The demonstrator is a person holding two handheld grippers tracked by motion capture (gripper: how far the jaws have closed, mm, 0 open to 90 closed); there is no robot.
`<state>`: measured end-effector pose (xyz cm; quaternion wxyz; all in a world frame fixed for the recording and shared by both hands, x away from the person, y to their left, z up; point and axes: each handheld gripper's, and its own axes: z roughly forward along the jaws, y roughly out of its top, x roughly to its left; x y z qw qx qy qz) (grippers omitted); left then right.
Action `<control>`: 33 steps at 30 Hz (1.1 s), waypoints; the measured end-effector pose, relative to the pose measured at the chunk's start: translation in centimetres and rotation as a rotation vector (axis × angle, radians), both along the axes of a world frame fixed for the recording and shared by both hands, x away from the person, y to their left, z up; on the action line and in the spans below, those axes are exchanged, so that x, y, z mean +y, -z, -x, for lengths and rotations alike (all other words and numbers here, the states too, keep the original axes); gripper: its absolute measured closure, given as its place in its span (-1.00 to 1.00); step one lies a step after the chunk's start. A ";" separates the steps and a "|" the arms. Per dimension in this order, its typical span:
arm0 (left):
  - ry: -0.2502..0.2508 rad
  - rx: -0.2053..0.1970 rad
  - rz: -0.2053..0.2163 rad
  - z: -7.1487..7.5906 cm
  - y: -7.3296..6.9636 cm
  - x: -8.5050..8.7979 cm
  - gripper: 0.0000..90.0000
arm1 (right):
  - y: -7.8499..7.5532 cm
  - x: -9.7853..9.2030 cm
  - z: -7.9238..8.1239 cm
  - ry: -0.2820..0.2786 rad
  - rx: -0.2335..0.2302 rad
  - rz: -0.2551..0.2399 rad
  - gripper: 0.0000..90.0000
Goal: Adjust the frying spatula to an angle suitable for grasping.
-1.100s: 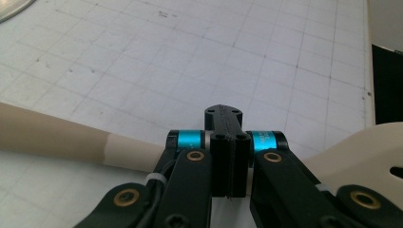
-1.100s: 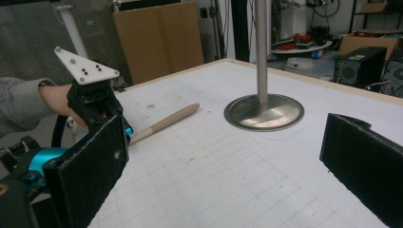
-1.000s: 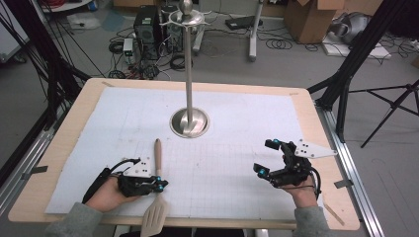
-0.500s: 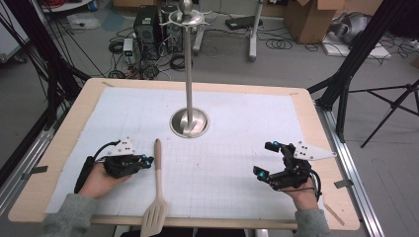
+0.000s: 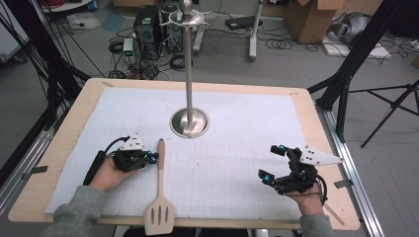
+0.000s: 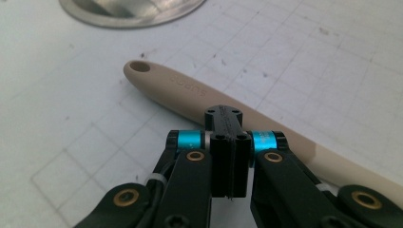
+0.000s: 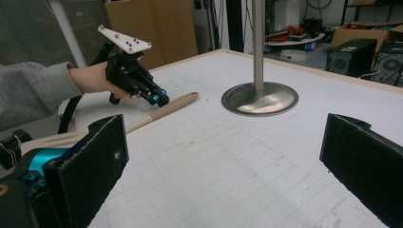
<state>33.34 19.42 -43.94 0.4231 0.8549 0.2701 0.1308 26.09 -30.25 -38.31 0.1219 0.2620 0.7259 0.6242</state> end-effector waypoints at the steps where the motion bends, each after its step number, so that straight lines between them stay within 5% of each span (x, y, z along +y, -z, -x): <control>1: 0.000 0.000 0.000 0.0 0.0 0.0 1.00 | 0.0 0.0 0.0 0.000 0.000 0.000 -0.98; 15: 0.065 0.005 0.014 -1.8 0.1 -3.5 1.00 | 0.2 0.0 0.7 0.015 0.010 0.011 -0.98; 26: 0.137 0.001 0.016 -1.6 0.1 -7.0 1.00 | 0.3 -0.6 1.2 0.030 0.011 0.011 -0.98; 33: 0.135 -0.004 0.021 -1.2 -0.7 -6.6 0.99 | 0.2 -0.6 1.2 0.022 0.014 0.012 -0.98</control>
